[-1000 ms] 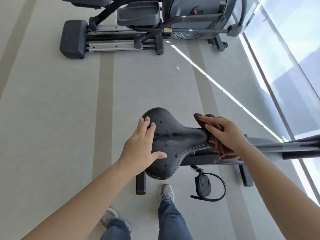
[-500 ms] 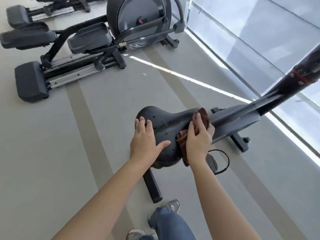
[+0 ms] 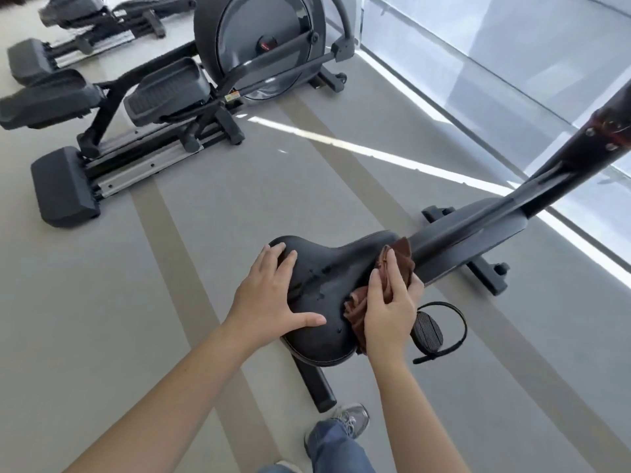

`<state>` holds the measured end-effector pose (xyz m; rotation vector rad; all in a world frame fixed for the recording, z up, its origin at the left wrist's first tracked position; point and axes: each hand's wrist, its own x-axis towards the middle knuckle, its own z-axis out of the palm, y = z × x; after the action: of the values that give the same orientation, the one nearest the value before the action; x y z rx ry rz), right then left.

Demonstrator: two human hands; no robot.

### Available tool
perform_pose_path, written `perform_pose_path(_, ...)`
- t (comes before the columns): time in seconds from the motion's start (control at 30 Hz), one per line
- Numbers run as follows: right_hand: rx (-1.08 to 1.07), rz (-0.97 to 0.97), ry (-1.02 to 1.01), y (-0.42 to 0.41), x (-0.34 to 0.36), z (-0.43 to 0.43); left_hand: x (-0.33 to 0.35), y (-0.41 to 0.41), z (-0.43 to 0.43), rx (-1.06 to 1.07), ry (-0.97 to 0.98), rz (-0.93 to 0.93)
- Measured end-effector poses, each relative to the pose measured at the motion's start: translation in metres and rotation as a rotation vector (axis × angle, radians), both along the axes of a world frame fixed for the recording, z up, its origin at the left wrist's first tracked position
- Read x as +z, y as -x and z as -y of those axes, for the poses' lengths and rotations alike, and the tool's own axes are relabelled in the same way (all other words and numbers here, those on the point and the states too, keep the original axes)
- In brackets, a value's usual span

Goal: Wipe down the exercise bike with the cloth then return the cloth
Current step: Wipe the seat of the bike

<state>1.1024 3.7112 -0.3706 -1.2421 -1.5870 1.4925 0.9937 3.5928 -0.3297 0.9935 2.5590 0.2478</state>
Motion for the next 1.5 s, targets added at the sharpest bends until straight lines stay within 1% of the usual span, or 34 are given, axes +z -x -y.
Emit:
perform_pose_path(0.1, 0.020, -0.009, -0.047, 0.004, 0.005, -0.005, 0.002, -0.001, -0.002, -0.031, 0.027, -0.032)
perform_pose_path(0.2, -0.014, 0.009, -0.028, 0.031, 0.013, -0.040, 0.006, -0.001, -0.006, -0.038, 0.109, -0.042)
perform_pose_path(0.3, 0.008, 0.044, -0.028, 0.038, 0.016, -0.056, 0.010, -0.003, -0.010, -0.051, 0.179, -0.050)
perform_pose_path(0.43, 0.023, 0.002, -0.027, 0.014, 0.011, -0.020, 0.008, -0.003, -0.012, -0.109, 0.237, -0.125)
perform_pose_path(0.57, 0.223, 0.053, -0.093, -0.023, 0.006, 0.013, 0.004, -0.001, -0.014, -0.161, 0.247, -0.190)
perform_pose_path(0.6, 0.255, 0.070, -0.101, -0.030, 0.006, 0.020, 0.003, 0.000, -0.014, -0.164, 0.237, -0.184)
perform_pose_path(0.67, 0.236, 0.098, -0.100, -0.032, 0.008, 0.028, 0.002, 0.001, -0.012, -0.184, 0.205, -0.185)
perform_pose_path(0.77, 0.070, 0.120, -0.108, -0.010, 0.011, 0.018, 0.001, 0.004, -0.005, -0.233, 0.121, -0.164)
perform_pose_path(0.83, -0.041, 0.138, -0.099, 0.012, 0.014, -0.003, 0.000, 0.010, 0.002, -0.266, 0.048, -0.096)
perform_pose_path(0.9, -0.095, 0.156, -0.081, 0.028, 0.016, -0.022, -0.001, 0.020, 0.009, -0.309, -0.038, -0.024)
perform_pose_path(1.0, -0.092, 0.176, -0.073, 0.027, 0.015, -0.018, -0.003, 0.038, 0.017, -0.403, -0.186, 0.038)
perform_pose_path(1.07, -0.026, 0.185, -0.068, 0.010, 0.019, 0.005, -0.004, 0.049, 0.021, -0.470, -0.237, 0.047)
perform_pose_path(1.13, 0.028, 0.231, -0.085, -0.009, 0.023, 0.034, -0.007, 0.056, 0.021, -0.524, -0.263, 0.041)
perform_pose_path(1.17, 0.018, 0.255, -0.099, -0.015, 0.025, 0.051, -0.009, 0.059, 0.020, -0.542, -0.275, 0.044)
perform_pose_path(1.3, -0.181, 0.381, -0.221, -0.015, 0.022, 0.098, -0.010, 0.062, 0.017, -0.580, -0.265, 0.075)
perform_pose_path(1.37, -0.195, 0.417, -0.200, -0.009, 0.022, 0.089, -0.010, 0.061, 0.016, -0.582, -0.271, 0.066)
perform_pose_path(1.5, -0.077, 0.430, -0.164, 0.009, 0.030, 0.037, -0.012, 0.061, 0.013, -0.588, -0.239, 0.034)
